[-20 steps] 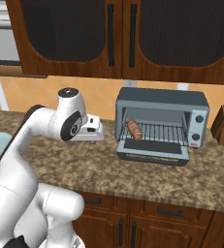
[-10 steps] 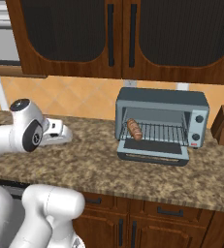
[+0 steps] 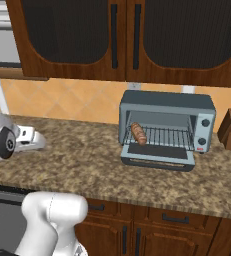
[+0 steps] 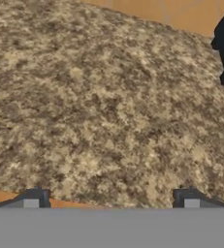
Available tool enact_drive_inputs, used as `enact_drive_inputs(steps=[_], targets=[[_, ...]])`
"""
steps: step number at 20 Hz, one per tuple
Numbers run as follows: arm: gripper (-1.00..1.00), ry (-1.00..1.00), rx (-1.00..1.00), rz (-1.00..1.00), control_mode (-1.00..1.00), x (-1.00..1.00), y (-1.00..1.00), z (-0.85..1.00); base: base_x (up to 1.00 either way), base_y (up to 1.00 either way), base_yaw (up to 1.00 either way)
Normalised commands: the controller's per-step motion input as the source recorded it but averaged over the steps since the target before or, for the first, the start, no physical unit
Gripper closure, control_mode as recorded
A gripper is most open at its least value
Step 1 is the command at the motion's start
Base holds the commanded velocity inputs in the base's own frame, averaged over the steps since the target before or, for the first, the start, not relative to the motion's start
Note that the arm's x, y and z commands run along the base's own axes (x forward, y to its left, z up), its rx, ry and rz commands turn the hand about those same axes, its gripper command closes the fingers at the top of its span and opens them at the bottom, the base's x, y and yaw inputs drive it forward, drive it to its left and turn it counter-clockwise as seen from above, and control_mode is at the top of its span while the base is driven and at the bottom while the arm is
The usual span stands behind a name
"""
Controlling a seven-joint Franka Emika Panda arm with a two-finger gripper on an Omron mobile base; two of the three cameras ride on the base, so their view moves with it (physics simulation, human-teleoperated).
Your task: Pick up the kebab skewer and baguette bread, and place them inside the toaster oven. Close the toaster oven door and start by setting the timer.
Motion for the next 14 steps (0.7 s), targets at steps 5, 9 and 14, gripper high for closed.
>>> enact_drive_inputs(steps=[5, 9, 14], targets=[[-1.00, 0.09, 0.07, 0.20, -1.00, 0.14, 1.00, 0.00, 0.00, 0.00, 0.00], [-1.00, 0.27, 0.05, 0.41, -1.00, 0.18, 1.00, 0.00, 0.00, 0.00, 0.00], [-1.00, 0.27, 0.01, 0.43, -1.00, 0.21, 0.95, -0.05, 0.00, 0.00, 0.00]])
